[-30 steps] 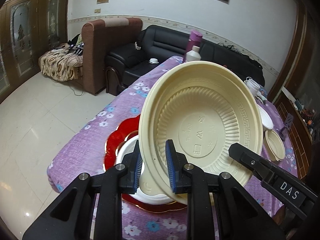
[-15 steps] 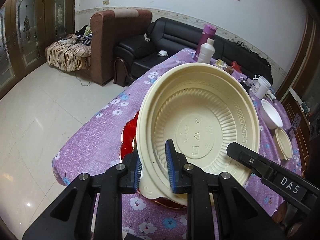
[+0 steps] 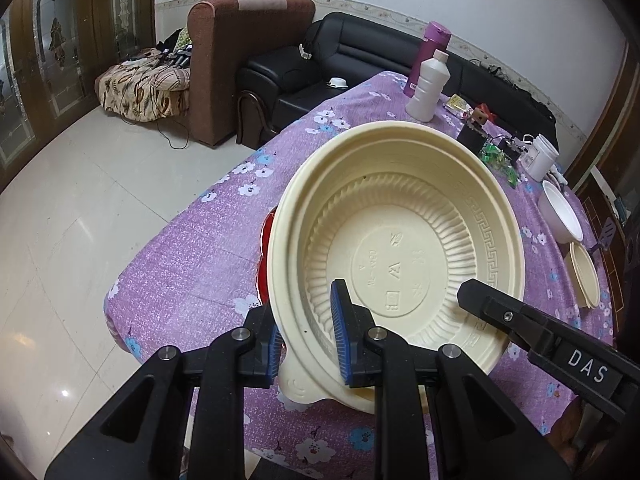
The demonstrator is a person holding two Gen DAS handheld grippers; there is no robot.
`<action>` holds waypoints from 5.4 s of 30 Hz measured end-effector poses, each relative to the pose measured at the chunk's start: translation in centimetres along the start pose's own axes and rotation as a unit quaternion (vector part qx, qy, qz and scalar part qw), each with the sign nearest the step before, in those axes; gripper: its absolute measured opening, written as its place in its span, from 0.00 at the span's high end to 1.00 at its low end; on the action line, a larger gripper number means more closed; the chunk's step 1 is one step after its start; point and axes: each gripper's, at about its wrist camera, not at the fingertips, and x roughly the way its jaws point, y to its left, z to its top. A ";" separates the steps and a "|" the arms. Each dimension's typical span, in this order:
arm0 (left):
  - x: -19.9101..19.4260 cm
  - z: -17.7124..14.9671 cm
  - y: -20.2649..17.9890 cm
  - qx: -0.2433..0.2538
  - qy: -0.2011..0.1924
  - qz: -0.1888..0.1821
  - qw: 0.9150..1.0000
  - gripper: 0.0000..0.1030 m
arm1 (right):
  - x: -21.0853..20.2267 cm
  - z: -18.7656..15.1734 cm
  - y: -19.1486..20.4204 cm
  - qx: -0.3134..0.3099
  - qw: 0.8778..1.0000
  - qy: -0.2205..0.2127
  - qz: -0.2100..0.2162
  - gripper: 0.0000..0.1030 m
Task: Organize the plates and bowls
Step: 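Lower the large beige bowl onto the white foam bowl, then open the left gripper and release the beige bowl, then move the left gripper to the smaller beige bowl and grasp its rim, then lift the smaller beige bowl and carry it toward the plate stack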
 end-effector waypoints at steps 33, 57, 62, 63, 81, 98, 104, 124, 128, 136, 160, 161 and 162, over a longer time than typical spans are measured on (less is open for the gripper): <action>1.7 0.7 1.3 -0.063 0.011 0.001 0.998 0.58 | -0.3 0.7 -1.0 0.012 0.999 -0.042 -0.030 0.36; 1.8 1.3 -23.7 0.121 0.036 -0.177 0.976 0.19 | -18.2 -4.0 -24.2 0.285 0.938 -0.183 -0.075 0.17; 4.7 0.3 -30.7 0.161 0.074 -0.184 0.967 0.19 | -21.0 -5.3 -30.4 0.349 0.911 -0.201 -0.095 0.16; 5.4 0.3 -31.9 0.163 0.085 -0.184 0.966 0.19 | -21.4 -5.3 -31.4 0.359 0.906 -0.205 -0.096 0.16; 12.6 -0.1 -42.4 0.191 0.124 -0.134 0.965 0.19 | -18.0 -2.1 -40.9 0.416 0.885 -0.175 -0.112 0.37; 9.1 -1.4 -39.4 0.235 0.117 -0.170 0.950 0.90 | -18.9 -4.2 -35.2 0.351 0.909 -0.180 -0.136 0.87; 7.2 -0.3 -37.7 0.214 0.107 -0.197 0.951 0.90 | -20.4 -3.9 -32.1 0.324 0.913 -0.200 -0.147 0.86; 4.5 -1.1 -28.9 0.169 0.078 -0.169 0.968 0.89 | -17.7 -4.7 -25.4 0.272 0.939 -0.174 -0.114 0.88; 4.9 -1.5 -27.6 0.162 0.084 -0.161 0.970 0.89 | -16.5 -5.1 -24.7 0.267 0.944 -0.161 -0.108 0.89; 4.9 -2.2 -25.8 0.154 0.086 -0.154 0.972 0.89 | -15.4 -5.3 -23.8 0.260 0.948 -0.146 -0.107 0.89; 4.7 -2.5 -23.2 0.141 0.088 -0.156 0.974 0.89 | -14.3 -5.6 -22.0 0.244 0.954 -0.131 -0.111 0.89; 4.6 -2.5 -23.2 0.140 0.088 -0.156 0.974 0.89 | -14.3 -5.6 -21.9 0.243 0.955 -0.131 -0.111 0.89; 4.6 -2.4 -23.1 0.139 0.087 -0.155 0.974 0.89 | -14.4 -5.6 -21.7 0.242 0.955 -0.132 -0.111 0.89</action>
